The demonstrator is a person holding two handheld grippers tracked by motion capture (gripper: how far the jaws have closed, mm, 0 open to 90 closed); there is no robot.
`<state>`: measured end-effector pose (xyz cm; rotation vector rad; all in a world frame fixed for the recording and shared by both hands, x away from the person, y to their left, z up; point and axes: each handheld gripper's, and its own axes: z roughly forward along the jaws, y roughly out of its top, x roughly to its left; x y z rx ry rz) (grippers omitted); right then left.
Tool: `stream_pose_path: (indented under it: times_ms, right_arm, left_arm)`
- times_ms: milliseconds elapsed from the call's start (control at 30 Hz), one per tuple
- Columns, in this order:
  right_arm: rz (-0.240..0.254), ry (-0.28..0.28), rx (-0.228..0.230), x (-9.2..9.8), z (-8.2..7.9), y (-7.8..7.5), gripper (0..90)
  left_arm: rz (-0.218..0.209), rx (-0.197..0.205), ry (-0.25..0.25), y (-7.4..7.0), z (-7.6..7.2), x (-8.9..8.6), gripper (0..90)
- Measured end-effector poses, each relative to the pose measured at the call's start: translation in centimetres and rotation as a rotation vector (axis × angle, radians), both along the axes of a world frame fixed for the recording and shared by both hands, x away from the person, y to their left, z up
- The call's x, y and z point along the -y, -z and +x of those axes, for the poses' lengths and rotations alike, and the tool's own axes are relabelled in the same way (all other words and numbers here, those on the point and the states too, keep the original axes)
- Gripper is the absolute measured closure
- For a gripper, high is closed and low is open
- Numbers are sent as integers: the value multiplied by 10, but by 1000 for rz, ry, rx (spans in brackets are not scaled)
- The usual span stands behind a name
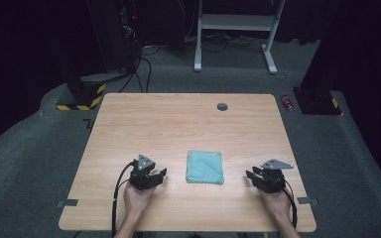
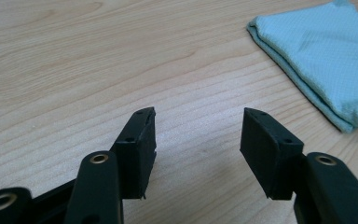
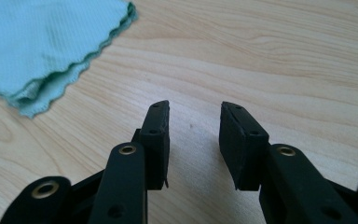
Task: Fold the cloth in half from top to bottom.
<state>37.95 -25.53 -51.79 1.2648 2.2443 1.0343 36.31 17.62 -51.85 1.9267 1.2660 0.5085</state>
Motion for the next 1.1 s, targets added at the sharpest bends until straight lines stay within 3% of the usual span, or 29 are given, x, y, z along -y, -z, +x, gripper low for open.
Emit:
stream_pose_path:
  times_ms: [333, 567, 700, 1100]
  right_arm:
    - [-61, -3, 32, -3, -3, 4, 609]
    - [-56, 6, 24, -1, -2, 4, 538]
    - [-61, 3, 24, -2, -3, 4, 515]
    - [-58, 4, 22, -2, -2, 4, 509]
  left_arm:
    - [49, 5, -16, 8, -2, 1, 446]
    - [84, 14, 0, 8, -3, 5, 400]
    - [85, 9, -9, 8, -3, 5, 358]
    - [83, 6, -11, 8, -3, 5, 347]
